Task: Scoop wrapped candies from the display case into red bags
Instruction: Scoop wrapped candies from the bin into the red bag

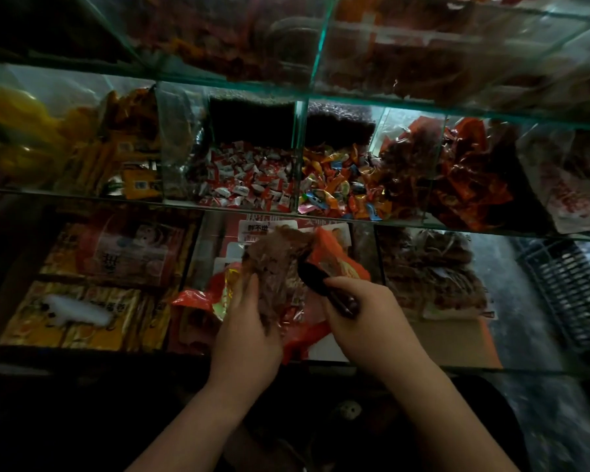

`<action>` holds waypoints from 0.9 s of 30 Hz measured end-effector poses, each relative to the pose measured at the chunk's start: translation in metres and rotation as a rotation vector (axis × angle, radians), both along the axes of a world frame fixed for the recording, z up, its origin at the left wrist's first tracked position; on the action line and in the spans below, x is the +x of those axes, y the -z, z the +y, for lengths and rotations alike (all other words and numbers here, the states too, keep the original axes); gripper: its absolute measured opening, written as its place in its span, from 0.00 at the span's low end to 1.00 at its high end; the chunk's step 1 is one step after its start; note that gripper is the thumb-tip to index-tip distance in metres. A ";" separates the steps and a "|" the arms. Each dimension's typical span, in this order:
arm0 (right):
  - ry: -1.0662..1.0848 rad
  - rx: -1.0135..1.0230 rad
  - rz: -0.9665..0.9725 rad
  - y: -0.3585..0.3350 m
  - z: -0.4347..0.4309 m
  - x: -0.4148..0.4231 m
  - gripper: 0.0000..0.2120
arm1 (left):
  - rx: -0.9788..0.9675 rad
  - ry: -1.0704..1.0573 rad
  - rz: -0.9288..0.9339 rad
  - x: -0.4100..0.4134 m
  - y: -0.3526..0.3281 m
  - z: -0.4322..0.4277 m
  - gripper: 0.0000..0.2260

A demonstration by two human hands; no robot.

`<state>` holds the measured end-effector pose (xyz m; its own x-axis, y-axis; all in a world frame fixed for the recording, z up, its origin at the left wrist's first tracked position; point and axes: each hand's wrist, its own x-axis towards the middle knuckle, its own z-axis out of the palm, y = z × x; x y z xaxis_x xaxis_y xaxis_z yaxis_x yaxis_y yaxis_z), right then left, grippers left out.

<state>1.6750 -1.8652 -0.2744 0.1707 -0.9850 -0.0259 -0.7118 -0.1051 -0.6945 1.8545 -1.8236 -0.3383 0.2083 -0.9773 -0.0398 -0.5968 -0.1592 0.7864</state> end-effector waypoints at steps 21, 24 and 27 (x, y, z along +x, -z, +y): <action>-0.005 0.216 -0.015 0.013 0.001 -0.011 0.17 | 0.020 0.144 0.051 -0.010 -0.001 0.017 0.47; 0.005 0.171 0.054 0.016 0.007 -0.003 0.14 | -0.006 0.154 0.038 -0.011 0.000 0.016 0.47; 0.034 0.124 0.074 0.018 0.016 0.005 0.06 | -0.014 0.168 0.020 -0.010 0.003 0.016 0.47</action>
<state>1.6796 -1.8491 -0.2924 0.1304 -0.9786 -0.1593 -0.7635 0.0033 -0.6458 1.8448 -1.8076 -0.3410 0.0416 -0.9987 -0.0287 -0.5983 -0.0479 0.7999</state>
